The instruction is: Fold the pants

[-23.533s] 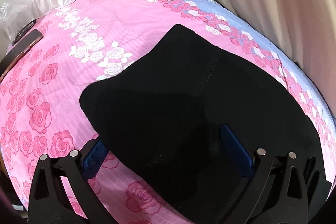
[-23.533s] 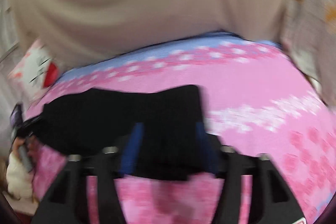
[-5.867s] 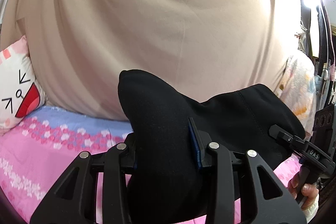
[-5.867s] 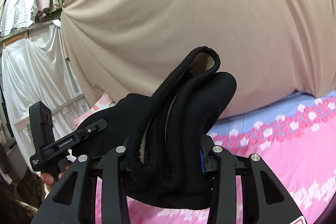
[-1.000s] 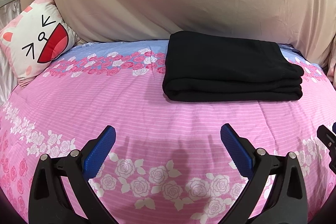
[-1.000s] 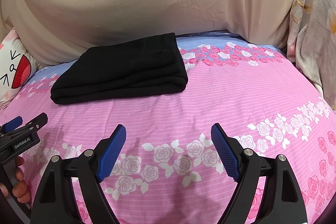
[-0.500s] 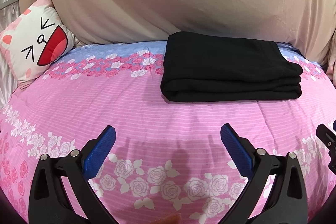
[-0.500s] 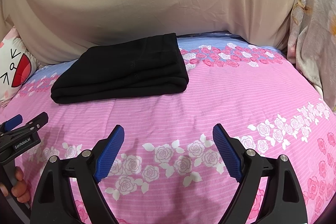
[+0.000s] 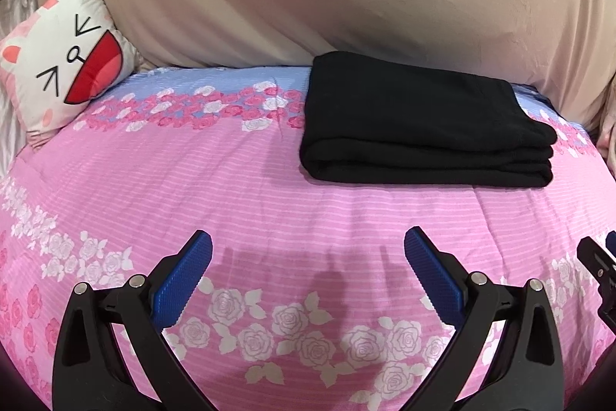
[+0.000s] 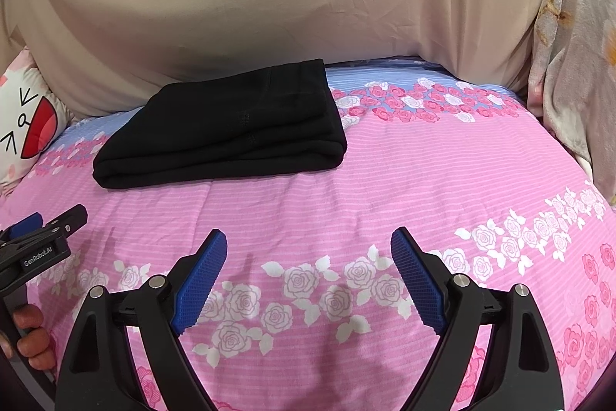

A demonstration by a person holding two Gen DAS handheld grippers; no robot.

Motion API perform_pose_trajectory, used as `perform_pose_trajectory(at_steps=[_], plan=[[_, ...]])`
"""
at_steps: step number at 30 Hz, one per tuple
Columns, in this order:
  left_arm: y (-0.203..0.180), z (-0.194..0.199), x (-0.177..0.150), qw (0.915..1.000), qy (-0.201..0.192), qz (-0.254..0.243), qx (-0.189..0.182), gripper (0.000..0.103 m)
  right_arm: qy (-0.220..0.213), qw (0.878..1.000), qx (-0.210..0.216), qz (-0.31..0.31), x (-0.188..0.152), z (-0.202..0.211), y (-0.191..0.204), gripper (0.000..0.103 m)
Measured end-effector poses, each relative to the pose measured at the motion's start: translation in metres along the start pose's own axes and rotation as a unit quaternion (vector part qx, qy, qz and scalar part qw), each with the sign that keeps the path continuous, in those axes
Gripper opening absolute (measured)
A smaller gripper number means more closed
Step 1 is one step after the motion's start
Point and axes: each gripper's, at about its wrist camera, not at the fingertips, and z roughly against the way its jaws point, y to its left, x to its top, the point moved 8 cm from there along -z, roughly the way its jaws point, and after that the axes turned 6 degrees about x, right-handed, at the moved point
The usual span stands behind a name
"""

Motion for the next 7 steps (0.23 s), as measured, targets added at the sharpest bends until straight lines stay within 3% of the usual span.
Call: perform_pose_trajectory(at_steps=[7], plan=[[-0.0050, 0.0009, -0.0009, 0.9999, -0.003, -0.013, 0.002, 0.098, -0.004, 1.000, -0.003, 0.004, 0.0004, -0.0002, 0.0001, 0.085]])
